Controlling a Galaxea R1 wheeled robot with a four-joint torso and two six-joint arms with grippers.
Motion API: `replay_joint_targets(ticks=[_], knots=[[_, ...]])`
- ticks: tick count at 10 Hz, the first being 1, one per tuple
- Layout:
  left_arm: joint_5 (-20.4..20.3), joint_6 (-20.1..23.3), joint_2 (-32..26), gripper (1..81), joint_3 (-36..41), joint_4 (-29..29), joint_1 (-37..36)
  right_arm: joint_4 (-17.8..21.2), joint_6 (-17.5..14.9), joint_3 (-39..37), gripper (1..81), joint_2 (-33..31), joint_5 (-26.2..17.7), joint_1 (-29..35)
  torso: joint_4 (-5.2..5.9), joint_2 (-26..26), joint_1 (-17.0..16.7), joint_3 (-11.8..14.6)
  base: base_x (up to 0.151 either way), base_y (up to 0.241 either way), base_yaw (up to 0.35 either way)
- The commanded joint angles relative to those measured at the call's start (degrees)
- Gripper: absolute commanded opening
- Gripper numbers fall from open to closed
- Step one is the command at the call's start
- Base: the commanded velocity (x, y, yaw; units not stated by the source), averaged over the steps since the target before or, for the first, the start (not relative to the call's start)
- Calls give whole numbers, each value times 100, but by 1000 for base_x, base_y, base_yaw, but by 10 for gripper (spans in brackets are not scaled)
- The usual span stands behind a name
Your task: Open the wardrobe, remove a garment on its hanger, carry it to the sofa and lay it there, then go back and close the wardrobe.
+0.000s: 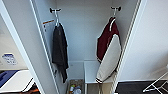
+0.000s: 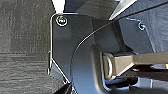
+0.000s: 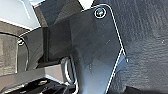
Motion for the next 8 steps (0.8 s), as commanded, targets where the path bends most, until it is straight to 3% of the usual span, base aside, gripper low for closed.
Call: replay_joint_targets(ticks=[1, 3, 5, 8], knots=[[257, 36, -60, 811, -47, 81, -40, -97, -16, -1, 811, -51, -277, 147, 0, 0, 2, 0, -90, 0, 0], [257, 45, -60, 811, -47, 81, -40, -131, -16, -37, 811, -69, -286, 208, 0, -2, -5, 0, -91, 0, 0], [257, 45, -60, 811, -47, 81, -40, -306, -33, -45, 811, -78, -645, 410, 0, -7, -5, 0, -40, 0, 0], [371, 45, -34, 811, -47, 196, -32, -1096, -42, -177, 811, -51, -1138, 980, 0, -9, -5, 2, 0, 0, 0]])
